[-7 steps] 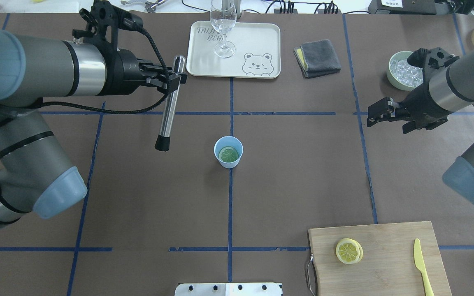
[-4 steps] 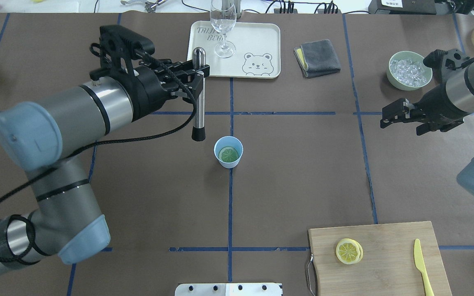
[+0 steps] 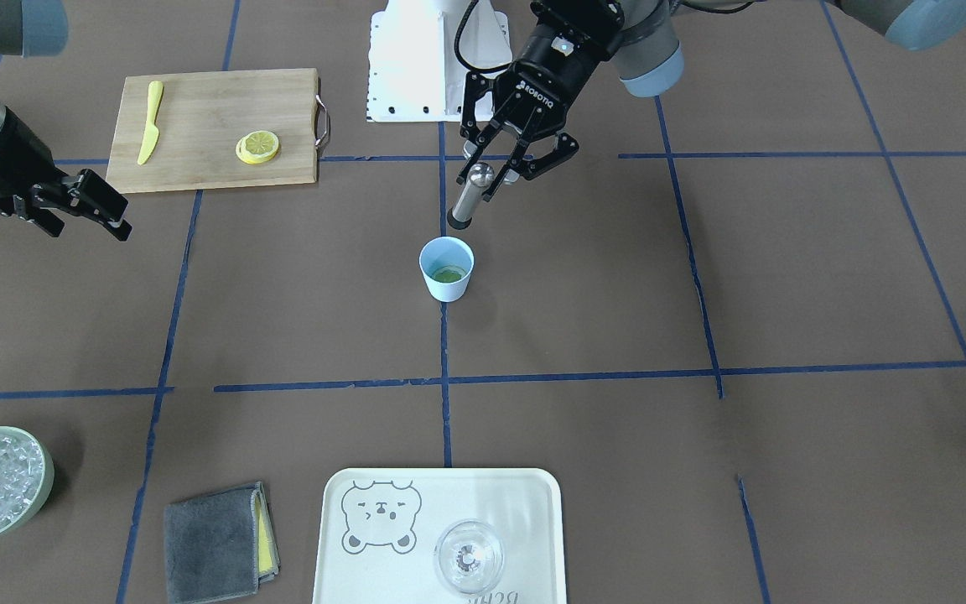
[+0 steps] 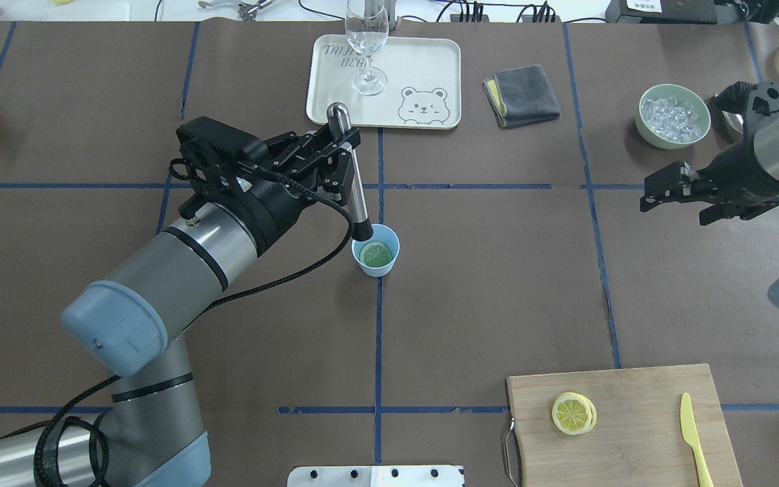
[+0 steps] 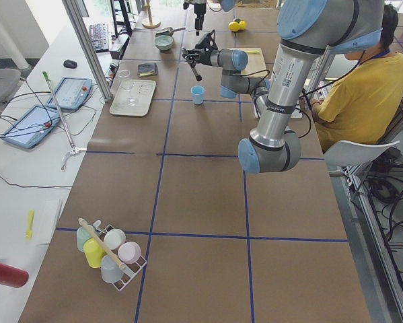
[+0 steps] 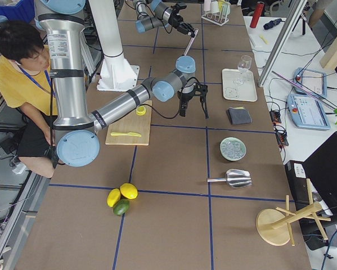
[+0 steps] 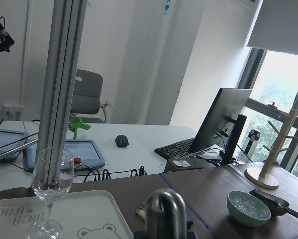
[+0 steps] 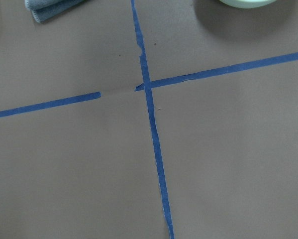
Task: Squeeze lemon into cup
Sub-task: 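Press the muddler down into the cup with the left gripper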
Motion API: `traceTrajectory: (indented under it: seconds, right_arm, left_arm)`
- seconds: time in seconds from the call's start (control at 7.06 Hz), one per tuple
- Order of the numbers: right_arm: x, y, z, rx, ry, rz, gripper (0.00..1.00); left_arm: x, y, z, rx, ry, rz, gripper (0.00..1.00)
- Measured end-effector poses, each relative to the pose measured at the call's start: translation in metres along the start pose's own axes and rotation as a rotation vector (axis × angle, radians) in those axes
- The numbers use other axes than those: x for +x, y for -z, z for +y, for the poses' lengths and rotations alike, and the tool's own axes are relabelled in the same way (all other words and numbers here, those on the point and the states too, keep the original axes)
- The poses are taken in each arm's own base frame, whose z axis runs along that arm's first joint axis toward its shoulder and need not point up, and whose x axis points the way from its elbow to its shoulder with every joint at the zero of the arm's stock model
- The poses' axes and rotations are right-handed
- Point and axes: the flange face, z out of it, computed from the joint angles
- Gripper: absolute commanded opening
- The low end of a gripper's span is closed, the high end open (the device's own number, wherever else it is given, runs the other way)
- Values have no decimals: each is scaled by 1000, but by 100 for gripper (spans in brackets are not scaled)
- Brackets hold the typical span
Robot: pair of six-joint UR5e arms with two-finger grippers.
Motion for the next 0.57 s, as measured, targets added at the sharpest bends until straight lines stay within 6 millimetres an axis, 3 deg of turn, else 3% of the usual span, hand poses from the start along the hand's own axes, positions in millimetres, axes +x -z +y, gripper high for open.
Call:
traceTrajectory:
  seconds: [0.57]
  right_arm:
    - [25, 6, -3, 10, 31, 18, 100]
  left_arm:
    - [15, 14, 33, 81, 13, -119, 0]
